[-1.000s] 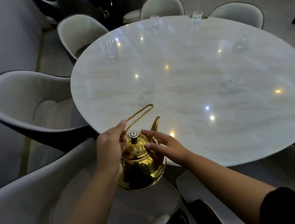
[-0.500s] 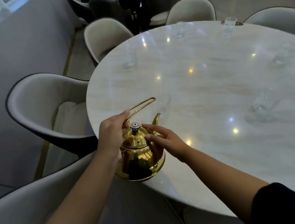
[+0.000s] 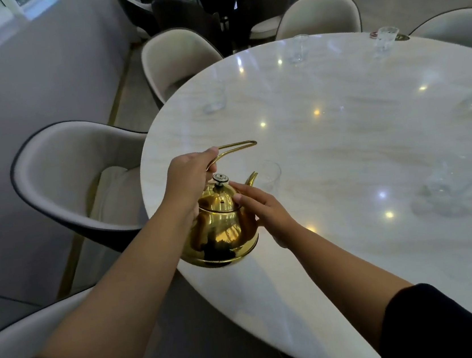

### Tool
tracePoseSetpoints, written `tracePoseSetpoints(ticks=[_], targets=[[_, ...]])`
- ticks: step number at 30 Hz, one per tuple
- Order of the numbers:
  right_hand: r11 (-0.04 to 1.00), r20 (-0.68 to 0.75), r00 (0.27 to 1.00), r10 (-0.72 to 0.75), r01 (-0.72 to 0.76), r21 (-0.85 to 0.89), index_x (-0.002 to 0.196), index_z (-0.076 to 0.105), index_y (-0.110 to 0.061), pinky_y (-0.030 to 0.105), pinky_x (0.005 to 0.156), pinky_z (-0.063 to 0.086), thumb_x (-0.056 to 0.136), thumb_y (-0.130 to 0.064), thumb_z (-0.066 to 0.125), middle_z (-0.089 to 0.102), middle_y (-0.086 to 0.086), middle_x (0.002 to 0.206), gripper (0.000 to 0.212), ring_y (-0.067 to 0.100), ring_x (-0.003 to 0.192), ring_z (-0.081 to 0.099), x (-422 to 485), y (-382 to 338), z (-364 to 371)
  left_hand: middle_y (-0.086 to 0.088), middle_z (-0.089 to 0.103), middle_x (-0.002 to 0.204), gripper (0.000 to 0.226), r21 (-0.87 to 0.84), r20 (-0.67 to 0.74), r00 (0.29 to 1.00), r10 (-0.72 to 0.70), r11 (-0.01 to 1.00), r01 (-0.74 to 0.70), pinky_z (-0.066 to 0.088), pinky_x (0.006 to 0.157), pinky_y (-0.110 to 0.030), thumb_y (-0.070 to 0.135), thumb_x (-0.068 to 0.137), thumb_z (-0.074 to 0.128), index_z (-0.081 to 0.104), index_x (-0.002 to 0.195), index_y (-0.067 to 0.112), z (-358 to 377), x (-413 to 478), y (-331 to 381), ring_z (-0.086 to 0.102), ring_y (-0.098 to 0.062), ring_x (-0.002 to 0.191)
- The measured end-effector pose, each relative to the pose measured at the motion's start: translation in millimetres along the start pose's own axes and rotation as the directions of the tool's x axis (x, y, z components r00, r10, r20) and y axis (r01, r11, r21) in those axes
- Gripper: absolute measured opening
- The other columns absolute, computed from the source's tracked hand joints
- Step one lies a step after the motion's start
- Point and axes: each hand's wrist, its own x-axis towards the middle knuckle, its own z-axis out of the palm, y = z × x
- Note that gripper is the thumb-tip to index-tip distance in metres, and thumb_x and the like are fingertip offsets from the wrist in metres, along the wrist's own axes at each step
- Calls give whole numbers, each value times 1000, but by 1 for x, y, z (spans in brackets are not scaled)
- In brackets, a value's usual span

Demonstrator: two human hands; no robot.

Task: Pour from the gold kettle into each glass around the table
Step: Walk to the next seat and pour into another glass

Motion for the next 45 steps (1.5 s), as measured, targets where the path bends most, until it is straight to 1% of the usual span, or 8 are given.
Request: tracePoseSetpoints(ticks=[2,6,9,17,21,33,41,45], targets=[[999,-20,1000,7,-6,35,128,57,-37,34,94,51,77,-50,59,61,-7,125,52,13,113,57,4,1,-1,1,50,61,32,36,16,1000,13,999,-13,33,54,-22,31,90,59,58,64,11,5,7,4,37,-11,52],[997,-40,999,13,-10,76,127,57,-39,25,82,51,79,-49,57,61,-15,115,49,6,103,58,10,-2,-3,0,49,60,33,109,44,999,12,994,-17,35,55,-23,32,91,58,59,66,10,12,20,12,37,-11,51],[994,-51,998,32,-26,105,130,55,-35,25,80,50,91,-42,57,58,-17,111,40,11,106,55,15,-3,-5,-2,45,57,33,143,59,998,1,990,-9,31,52,-25,31,89,58,58,65,8,17,27,17,33,-13,48],[983,-82,993,90,-76,165,129,56,-38,52,102,44,92,-43,54,55,-3,131,37,26,124,47,23,2,-4,0,40,52,36,221,102,995,-16,975,-7,28,49,-23,31,89,58,54,59,10,27,39,24,31,-11,42],[984,-73,993,94,-82,160,130,56,-39,54,102,44,79,-54,54,56,-6,126,53,29,125,47,24,0,-3,2,42,50,33,233,108,994,-15,972,-10,30,40,-15,27,90,57,55,62,10,31,42,28,32,-4,27],[970,-67,991,119,-101,221,113,58,-49,53,102,43,76,-56,52,55,-14,116,38,31,127,45,24,-3,-2,0,42,53,31,277,137,990,-34,961,-5,28,48,-21,24,90,57,57,64,9,36,46,34,32,-12,45],[960,-80,988,133,-108,257,118,57,-46,53,102,43,74,-57,53,54,-13,117,46,31,128,43,24,-4,0,-1,45,56,31,323,148,988,-35,946,-15,28,47,-20,24,91,57,57,64,8,40,48,39,33,-12,48],[952,-83,986,144,-115,284,115,57,-46,47,96,45,74,-57,53,55,-16,111,44,29,126,45,23,-4,1,-2,44,57,32,334,154,987,-45,942,-10,27,49,-22,25,91,56,57,64,8,42,49,41,32,-13,49]])
